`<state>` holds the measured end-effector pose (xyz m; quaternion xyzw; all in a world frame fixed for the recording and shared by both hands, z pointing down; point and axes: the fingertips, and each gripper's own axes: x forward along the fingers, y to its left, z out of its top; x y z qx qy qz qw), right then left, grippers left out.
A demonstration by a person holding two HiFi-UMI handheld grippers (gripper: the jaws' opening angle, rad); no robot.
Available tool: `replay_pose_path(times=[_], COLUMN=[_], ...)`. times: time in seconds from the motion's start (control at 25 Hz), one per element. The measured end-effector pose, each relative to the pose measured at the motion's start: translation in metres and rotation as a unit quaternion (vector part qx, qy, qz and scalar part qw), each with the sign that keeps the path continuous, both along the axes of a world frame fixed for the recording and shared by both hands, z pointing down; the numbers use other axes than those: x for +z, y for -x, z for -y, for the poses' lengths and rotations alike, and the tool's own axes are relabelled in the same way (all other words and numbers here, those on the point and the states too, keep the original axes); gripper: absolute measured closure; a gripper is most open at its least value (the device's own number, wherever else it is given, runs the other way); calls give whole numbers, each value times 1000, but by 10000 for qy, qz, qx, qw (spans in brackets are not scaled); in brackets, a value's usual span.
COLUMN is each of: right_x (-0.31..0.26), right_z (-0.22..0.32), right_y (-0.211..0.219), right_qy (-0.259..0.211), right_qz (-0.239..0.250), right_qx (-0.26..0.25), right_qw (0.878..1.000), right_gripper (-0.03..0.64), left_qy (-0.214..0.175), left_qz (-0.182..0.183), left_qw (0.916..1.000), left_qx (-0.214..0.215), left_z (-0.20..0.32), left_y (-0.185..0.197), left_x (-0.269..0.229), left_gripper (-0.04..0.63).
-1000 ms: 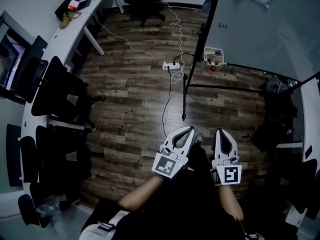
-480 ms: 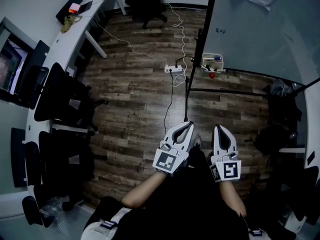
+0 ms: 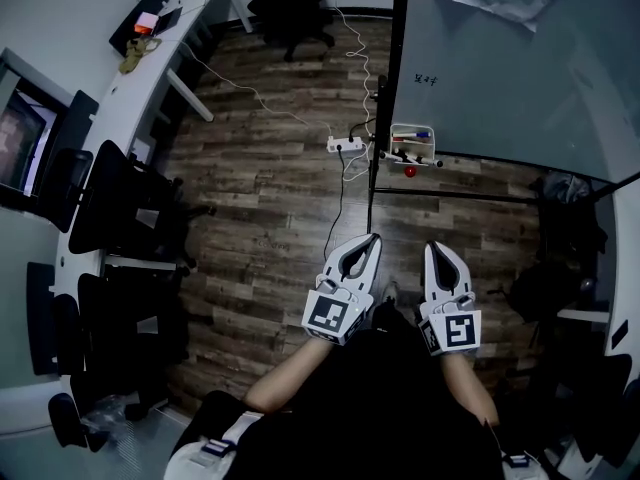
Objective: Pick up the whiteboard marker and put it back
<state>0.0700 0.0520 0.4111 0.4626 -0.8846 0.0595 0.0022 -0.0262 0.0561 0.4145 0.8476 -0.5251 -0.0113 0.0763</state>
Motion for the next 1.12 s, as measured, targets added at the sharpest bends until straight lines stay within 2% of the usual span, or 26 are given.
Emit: replay_pose_path(times=[0.56,0.68,0.84,1.12], right_x=[5,1,12,18], right_z=[56,66,75,82], right_y=[-27,-32,-41,-35], right_qy=[133,80,212,197], right_qz=[14,176,77,177], right_qx=[-407,-445,-435,-600], right_qw=[9991,9988,9988,9978], right_gripper=[603,603,603,603], left_qy=[103,183,280,379], left_qz=[107,76,72,62], left_qw=[9991,9983,9974,9964], left_qx=[-410,-550,-667,-751], left_z=[53,60,66,76], left_y=[-30,-31,-31,-26], left_x=[4,6,8,14], left_gripper=[588,588,588,588])
